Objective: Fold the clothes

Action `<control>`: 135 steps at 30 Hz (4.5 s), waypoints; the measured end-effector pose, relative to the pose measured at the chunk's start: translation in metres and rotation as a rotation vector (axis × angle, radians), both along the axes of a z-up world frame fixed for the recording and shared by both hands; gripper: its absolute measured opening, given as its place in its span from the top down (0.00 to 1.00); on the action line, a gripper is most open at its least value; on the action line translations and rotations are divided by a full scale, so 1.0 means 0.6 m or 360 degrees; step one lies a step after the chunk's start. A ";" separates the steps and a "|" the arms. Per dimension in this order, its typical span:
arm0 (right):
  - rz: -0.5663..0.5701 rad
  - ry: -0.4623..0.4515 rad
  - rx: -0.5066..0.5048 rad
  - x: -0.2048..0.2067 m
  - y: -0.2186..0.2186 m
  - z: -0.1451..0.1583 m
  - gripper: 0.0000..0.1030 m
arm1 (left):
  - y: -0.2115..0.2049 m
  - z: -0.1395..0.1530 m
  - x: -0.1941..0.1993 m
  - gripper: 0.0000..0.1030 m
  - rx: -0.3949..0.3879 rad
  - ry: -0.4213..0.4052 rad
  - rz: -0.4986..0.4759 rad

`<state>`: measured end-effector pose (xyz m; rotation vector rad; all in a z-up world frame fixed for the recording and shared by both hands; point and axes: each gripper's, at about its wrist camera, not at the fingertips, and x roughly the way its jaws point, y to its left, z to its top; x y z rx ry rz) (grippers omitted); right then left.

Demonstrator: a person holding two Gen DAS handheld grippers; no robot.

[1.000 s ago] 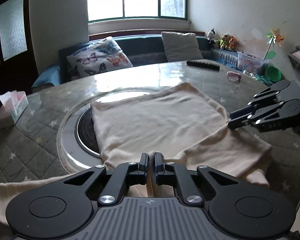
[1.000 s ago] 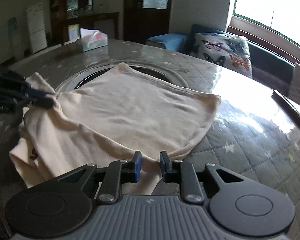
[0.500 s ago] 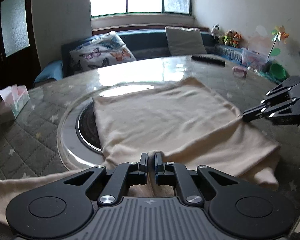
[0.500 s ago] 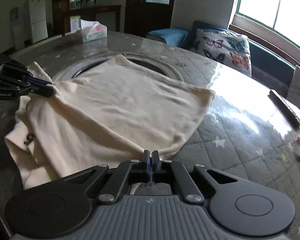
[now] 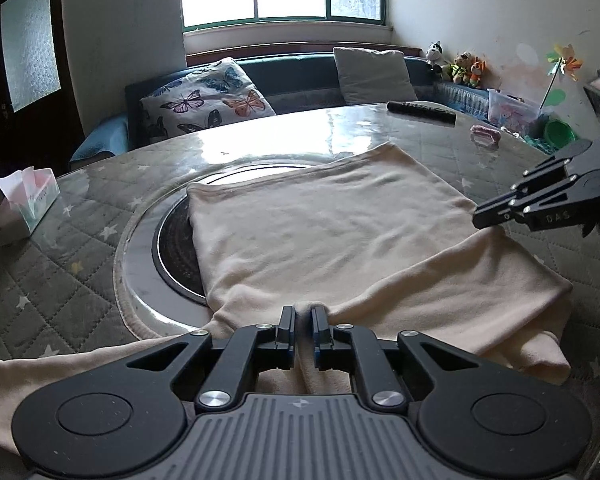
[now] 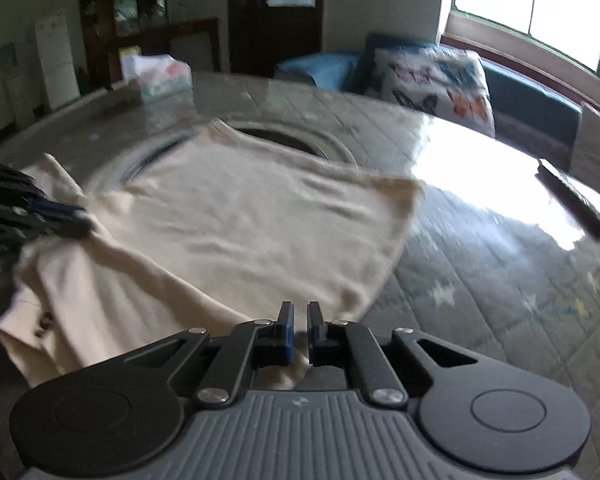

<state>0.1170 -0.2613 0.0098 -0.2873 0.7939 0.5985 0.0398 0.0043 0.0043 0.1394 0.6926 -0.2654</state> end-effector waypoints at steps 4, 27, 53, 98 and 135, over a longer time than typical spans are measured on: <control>-0.0052 0.0035 0.0016 -0.001 -0.024 -0.006 0.94 | -0.001 -0.010 0.009 0.88 0.0010 0.0022 0.0003; 0.0094 -0.0130 -0.0052 -0.093 0.023 0.012 0.85 | 0.036 0.000 -0.066 0.56 0.0078 -0.0037 0.0071; 0.0374 0.0041 0.0174 -0.082 0.243 -0.012 0.79 | 0.300 0.006 -0.115 0.53 -0.0130 -0.0028 0.0984; -0.0056 -0.0033 0.0295 -0.117 0.003 0.016 0.78 | -0.132 0.171 -0.044 0.95 -0.0451 -0.0182 -0.0178; -0.0128 0.0102 0.0289 -0.124 -0.016 0.001 0.79 | 0.076 0.017 -0.093 0.63 -0.0148 0.0102 0.0100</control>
